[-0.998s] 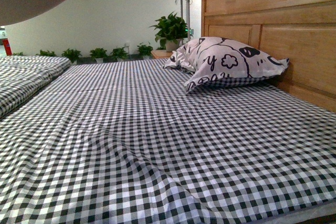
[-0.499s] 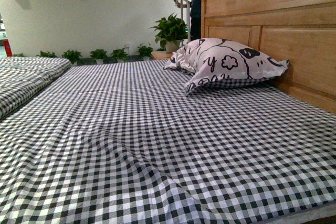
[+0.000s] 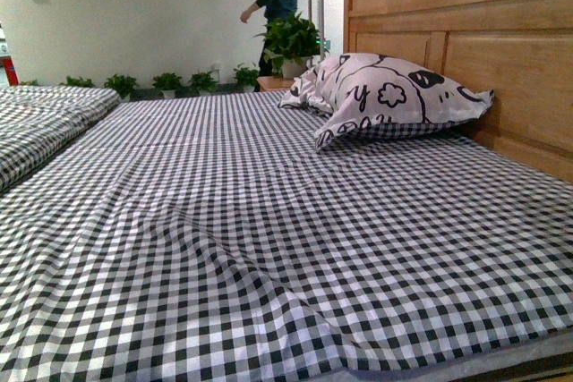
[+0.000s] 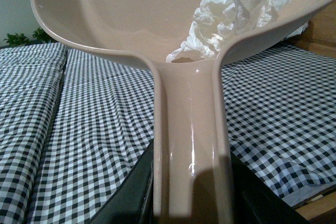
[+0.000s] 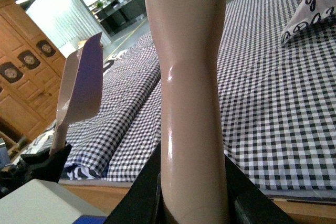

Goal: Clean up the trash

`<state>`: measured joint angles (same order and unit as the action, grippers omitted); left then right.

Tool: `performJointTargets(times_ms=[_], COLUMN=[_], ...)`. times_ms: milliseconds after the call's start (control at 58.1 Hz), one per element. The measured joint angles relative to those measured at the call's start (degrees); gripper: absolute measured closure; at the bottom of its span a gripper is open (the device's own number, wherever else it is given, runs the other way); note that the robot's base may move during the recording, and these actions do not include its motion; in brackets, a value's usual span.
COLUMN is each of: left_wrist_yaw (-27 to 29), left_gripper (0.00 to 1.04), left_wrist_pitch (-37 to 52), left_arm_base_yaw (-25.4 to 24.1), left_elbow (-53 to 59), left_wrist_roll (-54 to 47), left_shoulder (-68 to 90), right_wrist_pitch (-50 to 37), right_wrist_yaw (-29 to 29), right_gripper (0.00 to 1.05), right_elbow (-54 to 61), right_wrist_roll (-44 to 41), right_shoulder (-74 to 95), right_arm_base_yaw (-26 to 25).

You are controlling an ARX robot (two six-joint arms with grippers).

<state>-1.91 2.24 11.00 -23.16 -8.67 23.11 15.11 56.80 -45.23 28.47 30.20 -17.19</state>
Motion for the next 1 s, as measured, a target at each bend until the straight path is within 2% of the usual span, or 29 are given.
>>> performJointTargets(times_ms=[998], left_wrist_yaw=[0.00], left_gripper=[0.78], left_wrist_pitch=[0.00], left_arm_base_yaw=[0.04], left_elbow=[0.00], left_wrist_roll=[0.00], left_shoulder=[0.00], right_wrist_pitch=[0.00], right_wrist_yaw=[0.00], right_gripper=[0.85], right_elbow=[0.00], right_wrist_roll=[-0.02], right_shoulder=[0.00], right_arm_base_yaw=[-0.02])
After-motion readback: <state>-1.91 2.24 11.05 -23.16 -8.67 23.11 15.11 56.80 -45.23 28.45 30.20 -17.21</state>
